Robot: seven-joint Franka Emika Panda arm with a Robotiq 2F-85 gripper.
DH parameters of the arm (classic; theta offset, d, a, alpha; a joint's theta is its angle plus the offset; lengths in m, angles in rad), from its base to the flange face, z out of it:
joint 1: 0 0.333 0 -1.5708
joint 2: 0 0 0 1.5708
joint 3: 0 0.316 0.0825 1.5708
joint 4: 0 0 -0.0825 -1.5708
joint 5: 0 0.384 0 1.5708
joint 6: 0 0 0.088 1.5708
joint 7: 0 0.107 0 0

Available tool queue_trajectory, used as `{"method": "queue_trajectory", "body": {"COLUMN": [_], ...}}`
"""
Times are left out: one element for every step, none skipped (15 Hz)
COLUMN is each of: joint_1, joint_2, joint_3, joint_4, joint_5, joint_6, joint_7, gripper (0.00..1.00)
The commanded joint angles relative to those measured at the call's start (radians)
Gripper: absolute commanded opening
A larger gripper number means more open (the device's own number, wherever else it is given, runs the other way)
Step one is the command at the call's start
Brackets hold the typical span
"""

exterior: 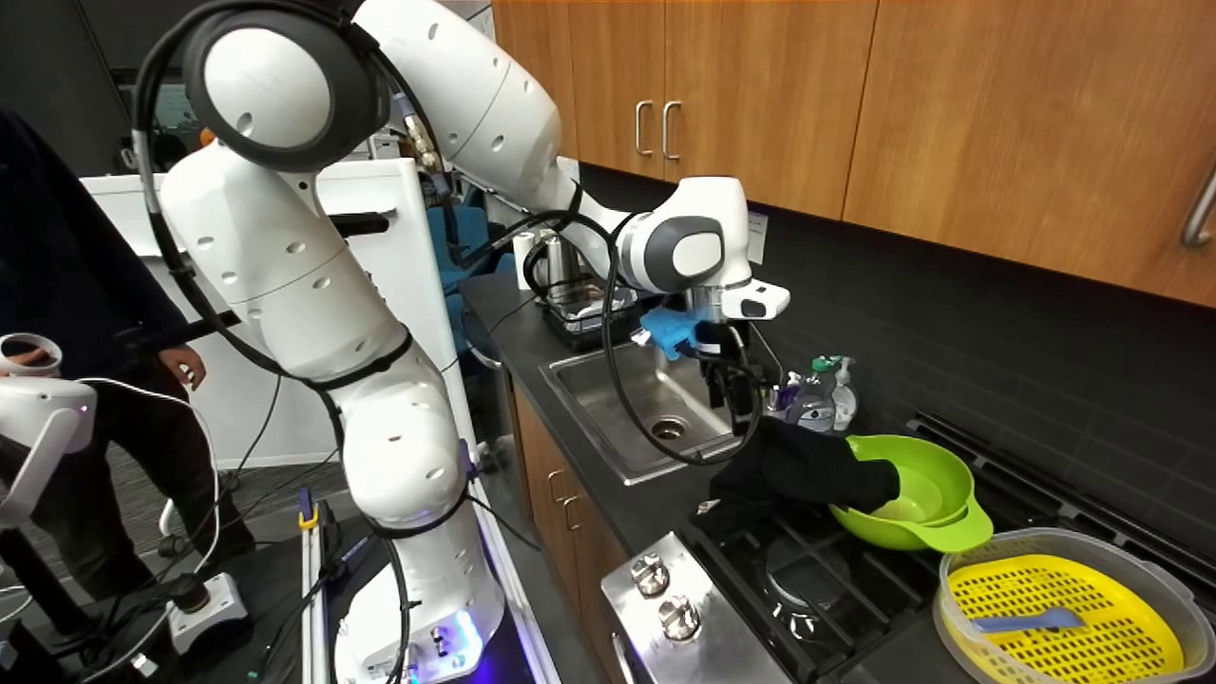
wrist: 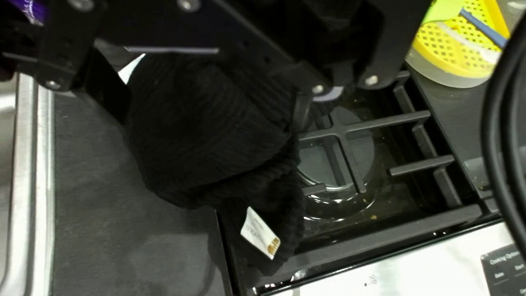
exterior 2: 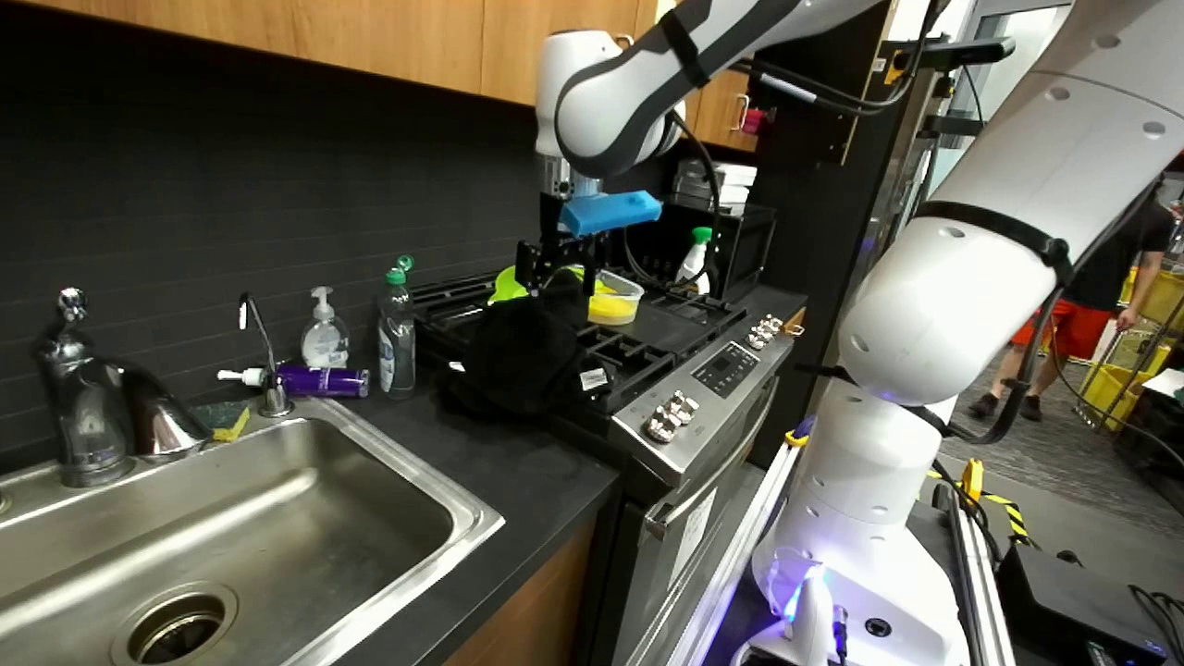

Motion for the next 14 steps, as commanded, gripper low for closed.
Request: {"method": "queue_trajectory", "body": {"joint_1": [0.02, 0.022, 0.022, 0.02, 0.018, 0.008, 0.006, 0.002, 0.001, 0.001, 0.005, 0.009, 0.012, 0.011], "joint_2": [-0.019, -0.021, -0.02, -0.016, -0.007, 0.002, 0.008, 0.018, 0.035, 0.05, 0.068, 0.085, 0.102, 0.129], "joint_3": [0.001, 0.001, 0.001, 0.001, 0.001, 0.009, 0.01, 0.014, 0.016, 0.018, 0.02, 0.025, 0.029, 0.038], "joint_4": [-0.026, -0.031, -0.036, -0.041, -0.046, -0.051, -0.055, -0.059, -0.06, -0.059, -0.054, -0.045, -0.035, -0.019], "joint_5": [0.058, 0.065, 0.069, 0.071, 0.069, 0.042, 0.038, 0.023, 0.016, 0.006, 0.002, -0.006, -0.014, -0.035], "joint_6": [0.026, 0.03, 0.031, 0.034, 0.036, 0.033, 0.035, 0.035, 0.039, 0.041, 0.046, 0.052, 0.062, 0.078], "joint_7": [-0.027, -0.03, -0.031, -0.03, -0.026, -0.009, -0.006, 0.001, 0.002, 0.005, 0.005, 0.01, 0.013, 0.033], "gripper": [1.0, 1.0, 1.0, 1.0, 1.0, 1.0, 1.0, 1.0, 1.0, 1.0, 1.0, 1.0, 1.0, 1.0]}}
